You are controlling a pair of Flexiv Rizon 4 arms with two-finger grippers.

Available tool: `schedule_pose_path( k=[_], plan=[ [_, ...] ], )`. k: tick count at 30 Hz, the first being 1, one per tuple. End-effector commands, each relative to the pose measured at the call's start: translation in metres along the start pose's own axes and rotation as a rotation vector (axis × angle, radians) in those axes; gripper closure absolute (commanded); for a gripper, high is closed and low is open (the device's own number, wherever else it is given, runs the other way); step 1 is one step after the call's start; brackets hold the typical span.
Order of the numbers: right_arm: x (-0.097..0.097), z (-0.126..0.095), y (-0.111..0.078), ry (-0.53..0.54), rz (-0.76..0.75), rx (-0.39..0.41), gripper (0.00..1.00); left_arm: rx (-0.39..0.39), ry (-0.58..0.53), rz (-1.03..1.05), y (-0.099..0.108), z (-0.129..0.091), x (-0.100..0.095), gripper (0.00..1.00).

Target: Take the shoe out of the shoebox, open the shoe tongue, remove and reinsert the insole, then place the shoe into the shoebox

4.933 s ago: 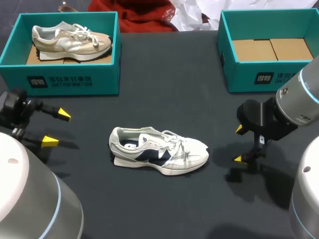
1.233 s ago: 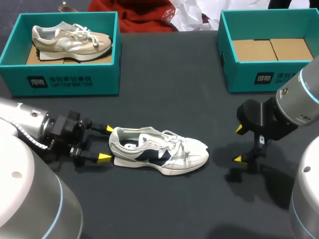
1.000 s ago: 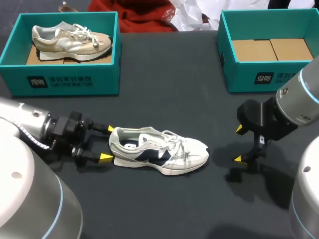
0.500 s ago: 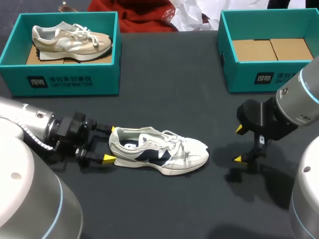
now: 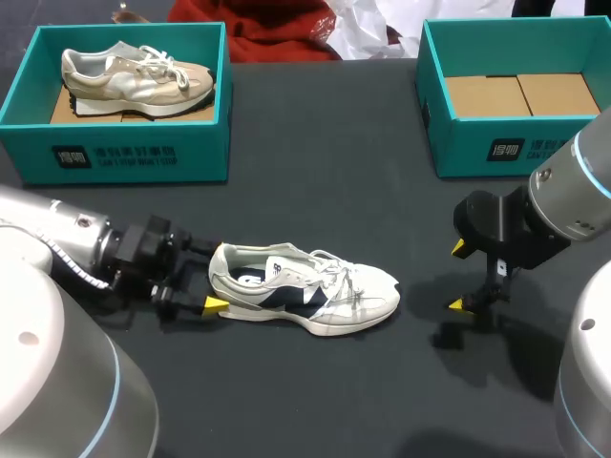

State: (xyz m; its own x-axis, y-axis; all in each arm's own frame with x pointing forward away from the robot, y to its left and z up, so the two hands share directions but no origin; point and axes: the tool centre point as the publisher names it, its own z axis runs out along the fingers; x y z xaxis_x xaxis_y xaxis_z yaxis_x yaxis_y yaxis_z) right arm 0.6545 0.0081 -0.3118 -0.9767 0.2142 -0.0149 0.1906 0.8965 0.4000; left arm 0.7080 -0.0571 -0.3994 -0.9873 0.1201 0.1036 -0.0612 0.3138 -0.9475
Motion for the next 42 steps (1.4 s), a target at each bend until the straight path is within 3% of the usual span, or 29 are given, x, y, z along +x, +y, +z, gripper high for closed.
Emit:
schedule_pose_path(
  k=[1, 33, 34, 36, 37, 42],
  plan=[
    [0.002, -0.001, -0.001, -0.003, 0.0, 0.0, 0.0, 0.001, 0.003, 0.003, 0.002, 0.006, -0.001, 0.0],
    [0.002, -0.001, -0.001, -0.003, 0.0, 0.0, 0.0, 0.01, 0.005, 0.032, -0.005, 0.028, -0.001, 0.0],
    [0.002, -0.001, -0.001, -0.003, 0.0, 0.0, 0.0, 0.009, 0.005, 0.034, -0.005, 0.028, -0.001, 0.04],
    [0.002, -0.001, -0.001, -0.003, 0.0, 0.0, 0.0, 0.007, 0.004, 0.035, -0.005, 0.03, -0.002, 0.75],
    [0.002, -0.001, -0.001, -0.003, 0.0, 0.0, 0.0, 0.006, 0.003, 0.035, -0.005, 0.03, -0.002, 1.0],
    [0.002, -0.001, -0.001, -0.003, 0.0, 0.0, 0.0, 0.004, -0.001, 0.036, -0.004, 0.03, -0.002, 1.0]
  ],
)
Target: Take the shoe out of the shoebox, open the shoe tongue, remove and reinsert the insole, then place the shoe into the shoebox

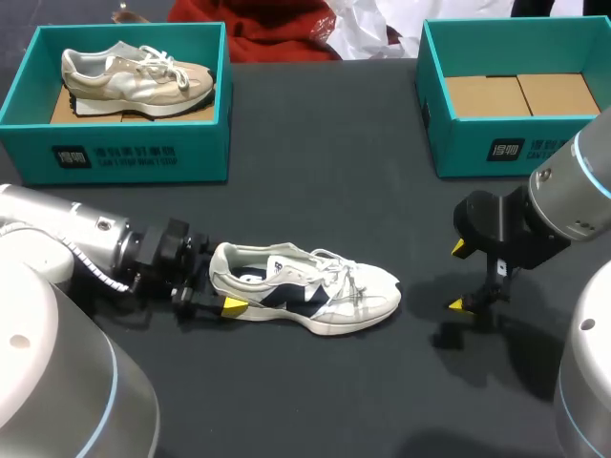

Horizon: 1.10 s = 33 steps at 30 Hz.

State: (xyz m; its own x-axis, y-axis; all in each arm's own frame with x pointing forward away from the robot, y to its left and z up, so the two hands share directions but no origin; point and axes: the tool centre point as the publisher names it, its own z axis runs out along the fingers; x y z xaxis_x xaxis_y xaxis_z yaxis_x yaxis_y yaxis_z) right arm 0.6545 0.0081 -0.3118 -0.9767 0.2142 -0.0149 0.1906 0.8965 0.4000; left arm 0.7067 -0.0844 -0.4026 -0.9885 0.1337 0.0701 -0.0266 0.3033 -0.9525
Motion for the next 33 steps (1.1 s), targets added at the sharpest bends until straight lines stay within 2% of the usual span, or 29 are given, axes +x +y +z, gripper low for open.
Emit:
schedule_pose_path(
  k=[1, 22, 27, 31, 33],
  plan=[
    [0.002, -0.001, -0.001, -0.003, 0.0, 0.0, 0.0, -0.003, -0.004, 0.0, 0.001, 0.003, 0.0, 1.0],
    [0.002, -0.001, -0.001, -0.003, 0.0, 0.0, 0.0, -0.002, 0.007, -0.023, 0.003, 0.0, 0.001, 1.0],
    [-0.006, -0.017, 0.052, 0.01, 0.035, 0.114, 0.0, -0.002, 0.007, -0.023, 0.003, 0.0, 0.001, 1.0],
    [-0.005, -0.028, 0.085, 0.005, 0.157, 0.215, 0.0, -0.002, 0.007, -0.023, 0.003, 0.0, 0.001, 1.0],
    [-0.003, -0.03, 0.098, 0.012, 0.223, 0.227, 0.0, -0.002, 0.007, -0.023, 0.003, 0.0, 0.001, 1.0]
  ],
)
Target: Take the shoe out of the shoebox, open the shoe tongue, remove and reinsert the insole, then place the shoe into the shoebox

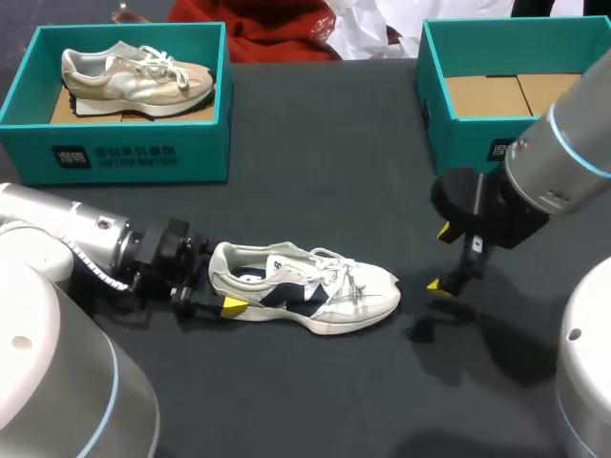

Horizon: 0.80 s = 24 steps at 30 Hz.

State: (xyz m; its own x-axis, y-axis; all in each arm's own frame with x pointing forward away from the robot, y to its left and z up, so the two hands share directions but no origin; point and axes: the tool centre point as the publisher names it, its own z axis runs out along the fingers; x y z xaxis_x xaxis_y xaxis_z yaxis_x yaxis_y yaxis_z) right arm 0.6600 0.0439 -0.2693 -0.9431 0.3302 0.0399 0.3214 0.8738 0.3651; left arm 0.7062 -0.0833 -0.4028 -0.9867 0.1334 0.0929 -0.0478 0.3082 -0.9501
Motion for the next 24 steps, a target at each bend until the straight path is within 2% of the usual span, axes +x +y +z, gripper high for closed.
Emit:
schedule_pose_path(
  k=[1, 2, 3, 5, 18, 19, 21, 23, 24],
  plan=[
    [0.003, -0.007, 0.051, 0.018, 0.175, 0.221, 0.0, 0.001, 0.0, -0.001, 0.003, 0.001, 0.001, 1.0],
    [0.003, -0.005, 0.054, 0.025, 0.259, 0.274, 0.0, 0.001, 0.0, -0.001, 0.003, 0.001, 0.001, 1.0],
    [0.004, -0.003, 0.057, 0.032, 0.321, 0.275, 0.0, 0.001, 0.0, -0.001, 0.003, 0.001, 0.001, 1.0],
    [0.008, 0.0, 0.069, 0.0, 0.395, 0.342, 0.0, 0.001, 0.0, -0.001, 0.003, 0.001, 0.001, 1.0],
    [0.008, 0.0, 0.069, 0.0, 0.395, 0.342, 0.0, 0.001, 0.0, -0.001, 0.003, 0.001, 0.001, 1.0],
    [0.01, 0.004, 0.075, -0.011, 0.445, 0.381, 0.0, 0.001, 0.0, -0.001, 0.003, 0.001, 0.001, 1.0],
    [0.015, 0.009, 0.086, -0.007, 0.538, 0.32, 0.0, 0.001, 0.0, -0.001, 0.003, 0.001, 0.001, 1.0],
    [0.017, 0.017, 0.096, 0.014, 0.648, 0.356, 0.0, 0.001, 0.0, -0.001, 0.003, 0.001, 0.001, 1.0],
    [0.018, 0.02, 0.101, 0.023, 0.68, 0.343, 0.0, 0.001, 0.0, -0.001, 0.003, 0.001, 0.001, 1.0]
  ],
)
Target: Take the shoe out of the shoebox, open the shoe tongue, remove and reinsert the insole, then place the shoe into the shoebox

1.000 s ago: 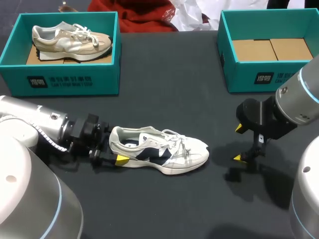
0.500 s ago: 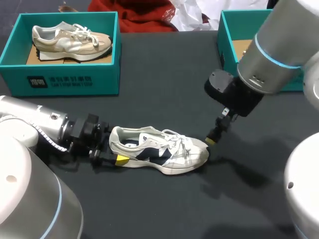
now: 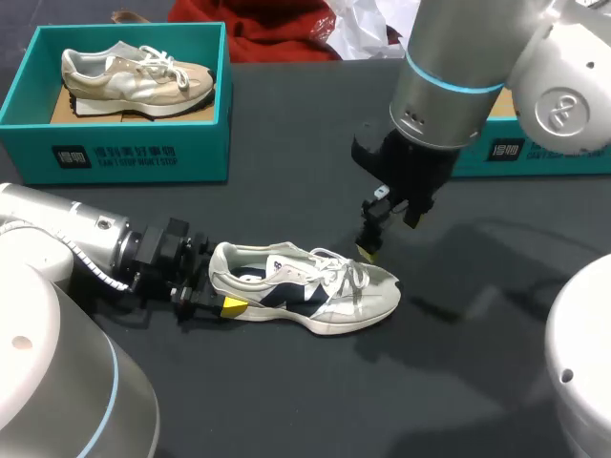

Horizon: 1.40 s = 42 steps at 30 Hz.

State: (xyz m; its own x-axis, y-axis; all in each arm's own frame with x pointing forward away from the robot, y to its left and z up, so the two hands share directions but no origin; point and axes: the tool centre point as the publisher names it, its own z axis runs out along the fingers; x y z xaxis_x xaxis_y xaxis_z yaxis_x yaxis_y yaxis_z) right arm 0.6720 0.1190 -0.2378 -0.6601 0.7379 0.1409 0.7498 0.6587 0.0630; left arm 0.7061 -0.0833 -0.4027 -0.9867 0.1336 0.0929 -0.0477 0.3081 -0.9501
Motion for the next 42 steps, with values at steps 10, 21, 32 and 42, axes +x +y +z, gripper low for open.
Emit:
schedule_pose_path(
  k=[10, 21, 32, 42],
  plan=[
    [0.051, 0.021, 0.065, -0.082, 0.518, 0.229, 0.0, 0.001, 0.0, -0.001, 0.003, 0.001, 0.0, 1.0],
    [0.055, 0.018, 0.066, -0.142, 0.563, 0.247, 0.0, 0.001, 0.0, -0.001, 0.003, 0.001, 0.0, 1.0],
    [0.062, 0.045, 0.081, -0.323, 0.717, 0.219, 0.0, 0.001, 0.0, -0.001, 0.003, 0.001, 0.0, 1.0],
    [0.061, 0.064, 0.09, -0.388, 0.733, 0.225, 0.0, 0.001, 0.0, -0.001, 0.003, 0.001, 0.0, 1.0]
  ],
)
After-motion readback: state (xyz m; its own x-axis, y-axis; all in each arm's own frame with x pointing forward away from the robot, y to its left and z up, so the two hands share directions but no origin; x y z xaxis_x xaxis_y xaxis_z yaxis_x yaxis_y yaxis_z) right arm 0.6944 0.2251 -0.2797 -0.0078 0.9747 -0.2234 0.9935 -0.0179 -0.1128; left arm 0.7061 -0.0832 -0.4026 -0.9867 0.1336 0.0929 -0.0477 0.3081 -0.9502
